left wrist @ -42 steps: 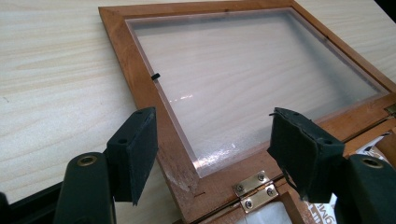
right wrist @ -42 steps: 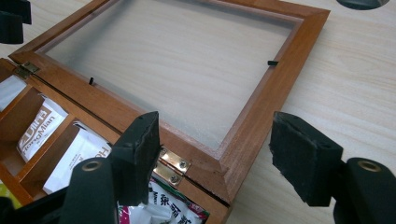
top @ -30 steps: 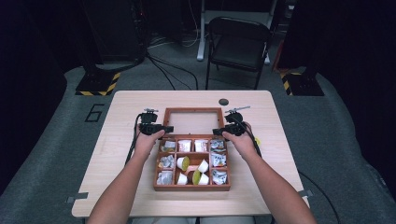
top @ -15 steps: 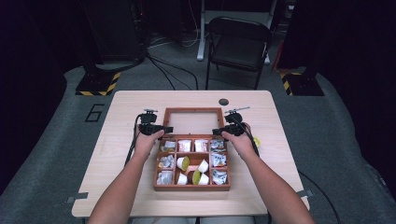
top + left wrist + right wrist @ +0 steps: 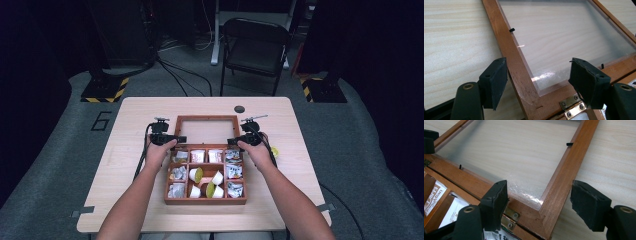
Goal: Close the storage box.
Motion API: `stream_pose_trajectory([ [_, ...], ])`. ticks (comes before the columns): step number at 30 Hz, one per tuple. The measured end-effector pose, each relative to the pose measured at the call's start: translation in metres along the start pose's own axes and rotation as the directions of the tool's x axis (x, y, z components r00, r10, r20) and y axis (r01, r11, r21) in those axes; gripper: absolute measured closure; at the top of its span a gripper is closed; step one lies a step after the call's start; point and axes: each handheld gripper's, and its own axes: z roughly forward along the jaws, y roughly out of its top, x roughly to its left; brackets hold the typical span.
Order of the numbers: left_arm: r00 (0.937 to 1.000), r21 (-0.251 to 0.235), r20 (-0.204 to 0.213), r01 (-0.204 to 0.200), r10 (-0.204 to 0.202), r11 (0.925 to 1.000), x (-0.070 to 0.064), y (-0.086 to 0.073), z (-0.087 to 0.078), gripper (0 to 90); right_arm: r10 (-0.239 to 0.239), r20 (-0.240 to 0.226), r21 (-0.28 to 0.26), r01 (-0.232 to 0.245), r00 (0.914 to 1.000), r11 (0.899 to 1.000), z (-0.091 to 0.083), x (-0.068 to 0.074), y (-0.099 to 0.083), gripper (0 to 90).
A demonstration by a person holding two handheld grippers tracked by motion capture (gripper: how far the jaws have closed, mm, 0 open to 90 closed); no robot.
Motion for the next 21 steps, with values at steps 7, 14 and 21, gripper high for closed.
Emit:
stream_pose_trajectory([
  [7, 1.0000, 0.005, 0.002, 0.003, -0.003, 1.0000, 0.0014, -0.0007, 0.0022, 28.8, 0.012, -0.007, 0.010, -0.012, 0.9999, 1.000, 0.0026, -0.0017, -0.0004, 28.3],
  [14, 1.0000, 0.029, -0.001, 0.002, -0.001, 0.9996, 0.0034, -0.0028, 0.0058, 28.4, 0.034, -0.025, 0.013, -0.034, 0.9991, 0.999, 0.0046, -0.0050, -0.0007, 27.0],
  [21, 0.9996, 0.019, 0.010, 0.027, -0.027, 0.9994, 0.0044, -0.0036, 0.0078, 27.9, 0.050, -0.038, 0.016, -0.050, 0.9980, 0.999, 0.0060, -0.0071, -0.0008, 26.0],
])
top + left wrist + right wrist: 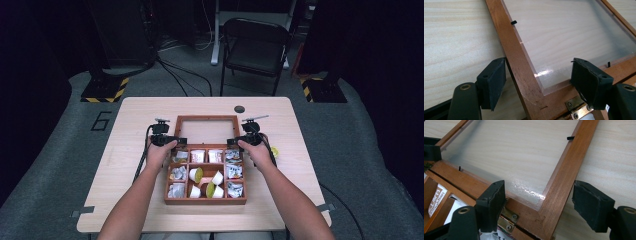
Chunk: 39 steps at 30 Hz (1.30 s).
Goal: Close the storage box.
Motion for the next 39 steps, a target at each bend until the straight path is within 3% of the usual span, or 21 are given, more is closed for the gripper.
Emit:
stream_pose_trajectory([
  [12, 1.0000, -0.007, 0.005, -0.002, 0.002, 1.0000, 0.002, 0.000, 0.003, 25.7, 0.020, -0.003, 0.008, -0.020, 0.9998, 1.000, 0.003, 0.000, 0.001, 23.2],
  [20, 0.9988, -0.003, 0.033, 0.035, -0.034, 0.9994, 0.004, 0.000, 0.006, 24.4, 0.024, -0.016, 0.006, -0.024, 0.9996, 1.000, 0.006, -0.003, 0.002, 21.9],
  [27, 0.9989, -0.009, 0.034, 0.032, -0.031, 0.9995, 0.003, 0.000, 0.007, 22.9, 0.032, -0.026, 0.008, -0.031, 0.9992, 0.999, 0.007, -0.005, 0.003, 20.6],
  [32, 0.9981, -0.008, 0.050, 0.037, -0.036, 0.9993, 0.004, -0.001, 0.009, 22.1, 0.056, -0.051, 0.015, -0.056, 0.9971, 0.998, 0.010, -0.007, 0.003, 20.5],
  [34, 0.9967, -0.004, 0.062, 0.053, -0.053, 0.9986, 0.005, -0.001, 0.010, 21.8, 0.089, -0.064, 0.017, -0.088, 0.9939, 0.996, 0.011, -0.007, 0.002, 20.0],
  [35, 0.9957, -0.004, 0.067, 0.064, -0.063, 0.9980, 0.004, -0.001, 0.011, 21.7, 0.084, -0.067, 0.012, -0.083, 0.9942, 0.996, 0.012, -0.007, 0.002, 19.6],
  [37, 0.9966, 0.004, 0.068, 0.047, -0.047, 0.9989, 0.004, -0.001, 0.011, 20.5, 0.089, -0.072, 0.012, -0.088, 0.9935, 0.996, 0.013, -0.008, 0.002, 19.3],
  [39, 0.9953, 0.002, 0.076, 0.060, -0.060, 0.9982, 0.005, -0.001, 0.011, 20.7, 0.106, -0.080, 0.024, -0.104, 0.9911, 0.994, 0.014, -0.008, 0.003, 19.4],
])
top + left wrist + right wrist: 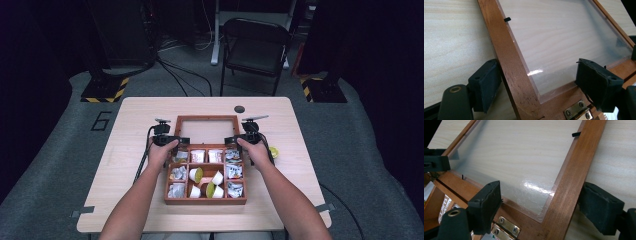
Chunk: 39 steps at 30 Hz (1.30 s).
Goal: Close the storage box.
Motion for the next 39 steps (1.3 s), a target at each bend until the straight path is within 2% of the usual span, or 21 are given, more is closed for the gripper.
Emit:
stream_pose_trajectory([
  [8, 0.9985, 0.009, 0.048, 0.027, -0.028, 0.9996, 0.005, 0.000, 0.003, 21.4, 0.000, -0.002, 0.002, 0.000, 1.0000, 1.000, 0.001, -0.001, 0.001, 19.6],
  [17, 0.9988, -0.007, 0.042, 0.026, -0.025, 0.9996, 0.003, 0.001, 0.001, 22.7, -0.001, -0.006, -0.002, 0.001, 1.0000, 1.000, -0.002, 0.001, 0.002, 21.2],
  [21, 0.9995, -0.046, 0.031, 0.001, 0.001, 0.9989, -0.001, 0.003, -0.005, 25.3, -0.025, -0.012, -0.033, 0.025, 0.9996, 0.999, -0.006, 0.003, 0.003, 23.1],
  [26, 0.9975, -0.111, 0.061, -0.028, 0.035, 0.9935, -0.005, 0.007, -0.021, 28.9, -0.061, -0.038, -0.092, 0.058, 0.9974, 0.994, -0.020, 0.008, 0.006, 25.4],
  [28, 0.9955, -0.140, 0.063, -0.062, 0.071, 0.9882, -0.009, 0.007, -0.029, 29.0, -0.080, -0.042, -0.112, 0.075, 0.9959, 0.991, -0.028, 0.012, 0.006, 25.8],
  [30, 0.9937, -0.160, 0.072, -0.074, 0.086, 0.9844, -0.013, 0.006, -0.035, 29.0, -0.105, -0.038, -0.133, 0.099, 0.9938, 0.986, -0.035, 0.017, 0.004, 26.8],
  [34, 0.9850, -0.192, 0.058, -0.149, 0.163, 0.9700, -0.023, 0.004, -0.049, 29.0, -0.143, -0.028, -0.165, 0.136, 0.9893, 0.977, -0.047, 0.025, -0.003, 28.5],
  [36, 0.9831, -0.231, 0.063, -0.153, 0.172, 0.9607, -0.025, 0.001, -0.055, 29.2, -0.175, -0.023, -0.191, 0.168, 0.9843, 0.967, -0.052, 0.028, -0.007, 29.0],
  [37, 0.9841, -0.250, 0.067, -0.143, 0.165, 0.9575, -0.027, 0.000, -0.058, 30.2, -0.193, -0.016, -0.192, 0.186, 0.9811, 0.964, -0.054, 0.030, -0.008, 29.0],
  [39, 0.9799, -0.287, 0.072, -0.158, 0.186, 0.9447, -0.029, -0.001, -0.067, 32.0, -0.230, 0.001, -0.194, 0.226, 0.9731, 0.955, -0.058, 0.035, -0.011, 29.0],
])
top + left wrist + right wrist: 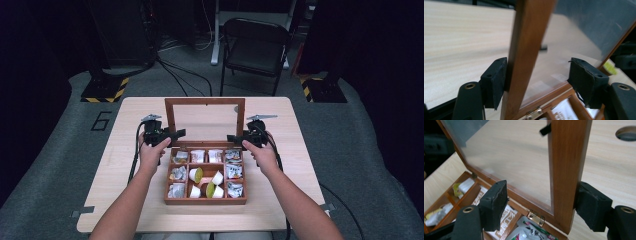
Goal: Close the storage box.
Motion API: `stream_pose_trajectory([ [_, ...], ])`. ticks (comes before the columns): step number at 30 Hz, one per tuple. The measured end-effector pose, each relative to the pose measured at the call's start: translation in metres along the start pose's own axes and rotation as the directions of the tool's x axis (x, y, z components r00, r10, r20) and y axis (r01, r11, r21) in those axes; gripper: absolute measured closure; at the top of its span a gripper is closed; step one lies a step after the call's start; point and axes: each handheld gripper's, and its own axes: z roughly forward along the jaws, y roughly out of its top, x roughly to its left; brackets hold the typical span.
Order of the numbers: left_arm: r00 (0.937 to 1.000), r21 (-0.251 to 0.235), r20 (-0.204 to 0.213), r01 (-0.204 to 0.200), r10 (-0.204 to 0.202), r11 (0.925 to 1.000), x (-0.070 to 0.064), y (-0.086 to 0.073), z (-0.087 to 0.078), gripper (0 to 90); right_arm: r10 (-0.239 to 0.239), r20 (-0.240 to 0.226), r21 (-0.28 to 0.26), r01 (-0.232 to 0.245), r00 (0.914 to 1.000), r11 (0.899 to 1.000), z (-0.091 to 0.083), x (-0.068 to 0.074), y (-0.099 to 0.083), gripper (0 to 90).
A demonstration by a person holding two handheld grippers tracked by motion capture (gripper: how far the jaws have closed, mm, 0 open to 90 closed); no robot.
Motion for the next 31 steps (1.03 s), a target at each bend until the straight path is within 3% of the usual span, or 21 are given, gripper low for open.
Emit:
stream_pose_trajectory([
  [5, 0.9961, -0.029, 0.019, -0.085, 0.086, 0.9959, -0.018, 0.000, -0.023, 31.6, -0.025, 0.016, -0.038, 0.026, 0.9996, 0.999, -0.013, 0.012, -0.008, 29.1],
  [7, 0.9893, -0.032, 0.010, -0.145, 0.145, 0.9889, -0.024, -0.005, -0.033, 31.3, -0.041, 0.024, -0.064, 0.043, 0.9989, 0.997, -0.021, 0.017, -0.013, 29.0],
  [9, 0.9861, -0.019, 0.017, -0.165, 0.165, 0.9861, -0.027, -0.012, -0.041, 30.1, -0.063, 0.018, -0.084, 0.064, 0.9979, 0.994, -0.030, 0.020, -0.018, 29.1],
  [15, 0.9776, 0.028, 0.041, -0.208, 0.207, 0.9778, -0.033, -0.043, -0.064, 27.1, -0.119, -0.011, -0.071, 0.118, 0.9928, 0.990, -0.057, 0.028, -0.038, 29.1],
  [16, 0.9731, 0.035, 0.033, -0.229, 0.228, 0.9728, -0.034, -0.049, -0.067, 27.2, -0.137, -0.013, -0.065, 0.136, 0.9905, 0.989, -0.061, 0.030, -0.044, 29.0],
  [18, 0.9581, 0.063, 0.030, -0.286, 0.285, 0.9561, -0.036, -0.060, -0.073, 27.2, -0.186, -0.003, -0.036, 0.185, 0.9826, 0.982, -0.067, 0.035, -0.056, 29.8],
  [20, 0.9509, 0.089, 0.028, -0.309, 0.308, 0.9467, -0.037, -0.070, -0.077, 27.4, -0.234, 0.014, -0.005, 0.234, 0.9722, 0.972, -0.070, 0.040, -0.070, 29.9],
  [22, 0.9391, 0.114, 0.018, -0.343, 0.343, 0.9324, -0.037, -0.081, -0.080, 27.4, -0.253, 0.012, 0.009, 0.253, 0.9673, 0.967, -0.073, 0.043, -0.083, 29.9],
  [26, 0.9355, 0.129, 0.018, -0.352, 0.353, 0.9271, -0.034, -0.096, -0.086, 27.7, -0.280, 0.020, 0.041, 0.279, 0.9598, 0.959, -0.074, 0.044, -0.099, 30.3],
  [29, 0.9509, 0.144, 0.026, -0.309, 0.308, 0.9402, -0.032, -0.106, -0.088, 27.8, -0.282, 0.013, 0.058, 0.281, 0.9594, 0.958, -0.075, 0.044, -0.105, 30.9],
  [30, 0.9514, 0.157, 0.029, -0.307, 0.307, 0.9385, -0.032, -0.108, -0.088, 27.8, -0.285, 0.016, 0.063, 0.284, 0.9583, 0.957, -0.076, 0.043, -0.107, 30.9],
  [31, 0.9471, 0.170, 0.031, -0.320, 0.320, 0.9320, -0.031, -0.110, -0.089, 27.8, -0.289, 0.013, 0.067, 0.288, 0.9572, 0.955, -0.077, 0.041, -0.110, 31.0],
])
